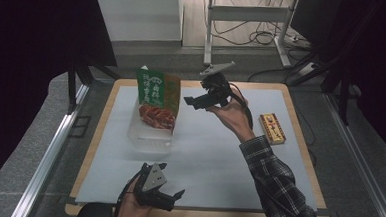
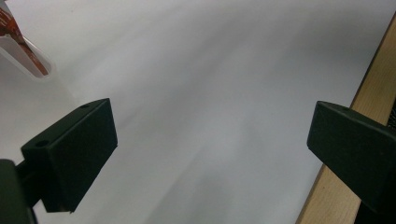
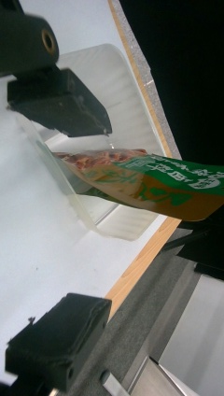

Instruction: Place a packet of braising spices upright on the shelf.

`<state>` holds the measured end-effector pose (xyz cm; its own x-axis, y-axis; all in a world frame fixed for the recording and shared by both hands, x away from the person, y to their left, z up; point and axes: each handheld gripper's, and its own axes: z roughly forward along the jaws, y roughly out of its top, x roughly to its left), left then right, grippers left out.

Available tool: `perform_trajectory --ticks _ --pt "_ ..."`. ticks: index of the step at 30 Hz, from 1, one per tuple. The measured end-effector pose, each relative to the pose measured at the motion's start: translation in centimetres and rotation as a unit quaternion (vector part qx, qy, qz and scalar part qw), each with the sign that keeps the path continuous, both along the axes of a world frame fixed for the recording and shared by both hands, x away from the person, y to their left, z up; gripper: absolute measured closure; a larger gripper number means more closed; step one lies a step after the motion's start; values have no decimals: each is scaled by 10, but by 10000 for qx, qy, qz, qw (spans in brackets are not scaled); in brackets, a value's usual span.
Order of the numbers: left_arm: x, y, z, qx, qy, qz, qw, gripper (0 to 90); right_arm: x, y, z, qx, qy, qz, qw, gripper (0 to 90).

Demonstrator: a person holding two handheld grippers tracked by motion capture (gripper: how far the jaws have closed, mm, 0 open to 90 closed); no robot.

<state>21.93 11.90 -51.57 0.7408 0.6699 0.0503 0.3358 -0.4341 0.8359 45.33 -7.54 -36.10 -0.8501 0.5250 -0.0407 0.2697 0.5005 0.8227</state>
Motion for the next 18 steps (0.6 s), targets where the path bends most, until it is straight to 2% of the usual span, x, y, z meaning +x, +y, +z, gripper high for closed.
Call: perform_trajectory --ticks 10,16,18 --pt "0 -1 -1 15 4 -7 10000 11 -4 -17 -10 54 -30 107 9999 7" --pt "0 -1 -1 12 4 -4 10000 11 -7 -26 -18 -188 -165 116 9996 1" --pt "0 -1 -1 15 6 -8 10000 11 -8 -29 -20 -220 -84 91 9997 0"
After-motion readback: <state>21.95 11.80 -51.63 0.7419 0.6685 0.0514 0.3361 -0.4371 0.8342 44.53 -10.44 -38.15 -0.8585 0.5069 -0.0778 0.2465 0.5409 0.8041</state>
